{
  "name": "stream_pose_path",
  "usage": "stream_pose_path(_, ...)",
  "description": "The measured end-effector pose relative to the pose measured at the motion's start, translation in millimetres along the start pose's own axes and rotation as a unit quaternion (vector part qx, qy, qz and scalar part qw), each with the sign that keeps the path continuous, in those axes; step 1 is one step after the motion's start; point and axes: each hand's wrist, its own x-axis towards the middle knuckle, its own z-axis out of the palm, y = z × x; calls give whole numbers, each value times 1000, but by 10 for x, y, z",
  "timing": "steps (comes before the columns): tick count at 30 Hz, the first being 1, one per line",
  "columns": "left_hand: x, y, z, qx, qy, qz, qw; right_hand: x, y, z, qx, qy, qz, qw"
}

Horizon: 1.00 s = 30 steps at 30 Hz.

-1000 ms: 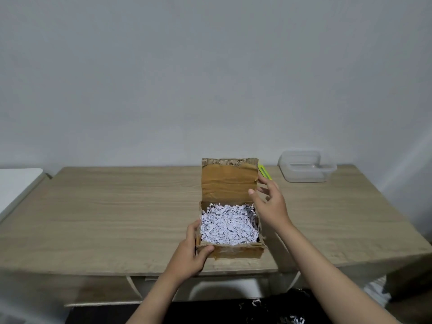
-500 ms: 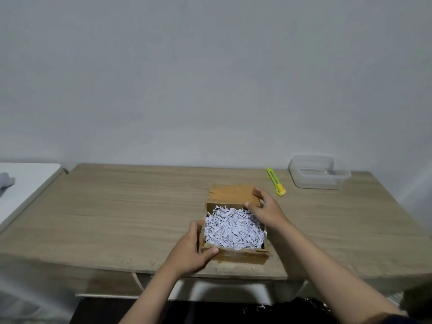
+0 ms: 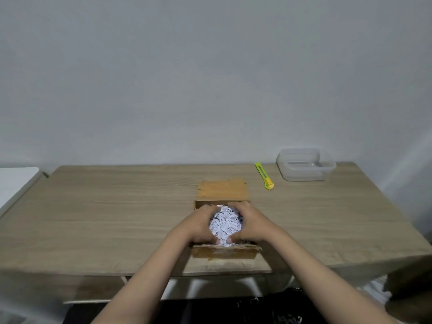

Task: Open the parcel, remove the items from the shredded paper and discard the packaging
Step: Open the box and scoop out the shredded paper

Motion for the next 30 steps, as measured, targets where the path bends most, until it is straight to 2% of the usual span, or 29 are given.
stream_pose_path(6,153,77,-93,125,-88,-30,988,167,-43,39,-96,-60,21,993)
stream_pose_path(10,187,105,-111,157,-102,-39,982,199,-46,110,-162,-62,10,985)
stream_pose_path(13,187,87,-112,159,-101,-28,982,211,-34,93,-163,-70,7,984)
stream_pose_path(17,139,42,-114,162,-84,-9,983,222,8,71,-149,-85,-2,985)
stream_pose_path(22,109,48,-61,220,-76,21,972,241,34,90,-157,-91,-18,983)
stream_pose_path(30,97,-25,60,260,11,41,965,306,-3,171,-207,-94,-1,974)
